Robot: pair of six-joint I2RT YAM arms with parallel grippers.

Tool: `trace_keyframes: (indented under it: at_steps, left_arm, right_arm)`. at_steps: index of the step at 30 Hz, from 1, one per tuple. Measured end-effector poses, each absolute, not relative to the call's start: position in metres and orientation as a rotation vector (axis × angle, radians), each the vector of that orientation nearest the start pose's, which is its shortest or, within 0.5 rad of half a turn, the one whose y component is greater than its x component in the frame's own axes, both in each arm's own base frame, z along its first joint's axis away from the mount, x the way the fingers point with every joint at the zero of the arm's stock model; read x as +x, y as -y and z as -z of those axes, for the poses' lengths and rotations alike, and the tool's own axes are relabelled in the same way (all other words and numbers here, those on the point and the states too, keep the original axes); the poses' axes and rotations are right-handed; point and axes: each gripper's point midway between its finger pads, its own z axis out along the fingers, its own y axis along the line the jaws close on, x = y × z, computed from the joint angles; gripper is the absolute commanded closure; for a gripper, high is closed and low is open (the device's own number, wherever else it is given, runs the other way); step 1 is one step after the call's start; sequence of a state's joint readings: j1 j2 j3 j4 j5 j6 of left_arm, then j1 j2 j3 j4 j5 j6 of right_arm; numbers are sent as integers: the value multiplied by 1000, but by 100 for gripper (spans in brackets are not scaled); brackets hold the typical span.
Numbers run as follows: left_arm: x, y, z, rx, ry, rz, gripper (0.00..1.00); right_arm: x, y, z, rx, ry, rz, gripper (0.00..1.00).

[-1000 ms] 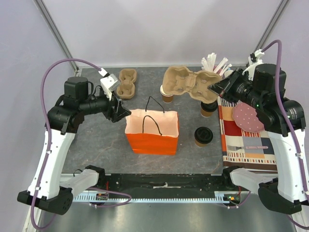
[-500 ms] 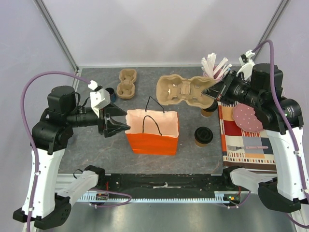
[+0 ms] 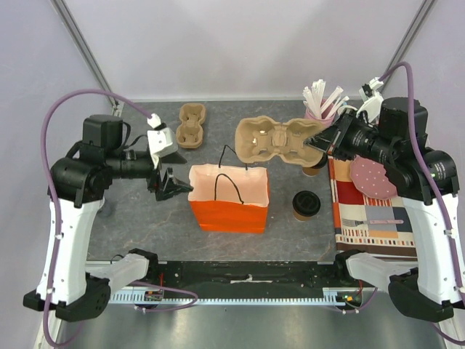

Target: Pack the takeout coffee

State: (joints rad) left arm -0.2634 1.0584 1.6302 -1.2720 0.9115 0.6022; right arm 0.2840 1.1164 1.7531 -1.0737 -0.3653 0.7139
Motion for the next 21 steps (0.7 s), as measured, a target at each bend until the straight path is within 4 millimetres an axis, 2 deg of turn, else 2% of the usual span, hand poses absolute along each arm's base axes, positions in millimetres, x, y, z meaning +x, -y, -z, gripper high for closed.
trace_keyframes:
  at_steps: [4, 8, 13, 15, 19, 21]
  left_arm:
    - [186, 165, -385, 1280, -1659, 684, 13]
    - [214, 153, -383, 1248, -1736, 552, 12]
    - [224, 128, -375, 1224, -1811, 362, 13]
    - [223, 124, -373, 1219, -1829, 339, 13]
    - [225, 116, -380, 1202, -1831, 279, 13]
    - [226, 112, -387, 1195, -1812, 246, 17]
  right_arm:
    - [222, -158, -424, 217, -2101, -1001, 100]
    - [219, -161, -426, 224, -2106, -1030, 100]
    - [214, -166, -424, 246, -2141, -1080, 100]
    - [213, -167, -424, 254, -2172, -1087, 100]
    - [234, -175, -450, 237, -2155, -1104, 100]
    - [247, -180, -457, 258, -2146, -1119, 100]
